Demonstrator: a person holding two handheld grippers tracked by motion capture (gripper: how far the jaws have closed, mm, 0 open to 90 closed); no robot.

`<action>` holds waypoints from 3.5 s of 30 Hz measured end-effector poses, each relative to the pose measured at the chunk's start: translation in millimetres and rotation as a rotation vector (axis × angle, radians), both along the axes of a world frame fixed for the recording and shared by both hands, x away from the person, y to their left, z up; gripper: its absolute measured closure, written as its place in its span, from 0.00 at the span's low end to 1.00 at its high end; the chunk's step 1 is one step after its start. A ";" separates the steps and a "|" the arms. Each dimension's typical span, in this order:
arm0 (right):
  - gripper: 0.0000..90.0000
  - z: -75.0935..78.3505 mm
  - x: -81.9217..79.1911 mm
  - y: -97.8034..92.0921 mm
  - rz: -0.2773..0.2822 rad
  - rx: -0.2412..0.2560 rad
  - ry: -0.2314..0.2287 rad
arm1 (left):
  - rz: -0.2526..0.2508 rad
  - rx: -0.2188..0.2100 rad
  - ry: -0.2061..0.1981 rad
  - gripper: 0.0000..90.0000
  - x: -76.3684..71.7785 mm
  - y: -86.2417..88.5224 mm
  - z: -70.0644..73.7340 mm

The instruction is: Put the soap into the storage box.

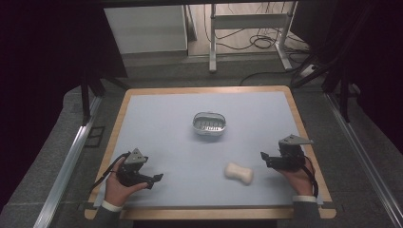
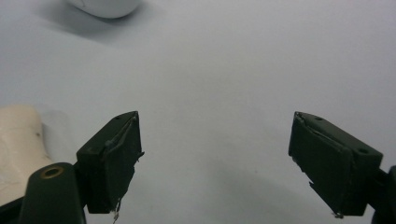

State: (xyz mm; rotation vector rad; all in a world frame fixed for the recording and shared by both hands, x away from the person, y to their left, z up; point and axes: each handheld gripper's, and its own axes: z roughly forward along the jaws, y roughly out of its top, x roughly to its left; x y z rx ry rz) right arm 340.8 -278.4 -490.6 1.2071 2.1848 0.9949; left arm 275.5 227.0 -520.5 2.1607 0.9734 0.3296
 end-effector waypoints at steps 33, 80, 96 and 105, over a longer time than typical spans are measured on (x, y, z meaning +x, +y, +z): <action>0.21 33.0 -3.9 35.0 0.137 -0.111 0.084 | -0.004 -0.038 -0.007 0.10 -4.3 4.4 4.9; 0.25 19.8 -15.4 114.5 0.418 -0.324 0.220 | -0.022 -0.022 -0.007 0.10 -5.7 2.7 2.6; 0.37 -3.2 -8.3 124.3 0.470 -0.465 0.360 | -0.028 -0.014 -0.002 0.09 -5.5 0.6 0.6; 0.55 -1.8 -4.7 131.1 0.500 -0.507 0.414 | -0.023 -0.020 -0.007 0.09 -6.6 2.2 2.4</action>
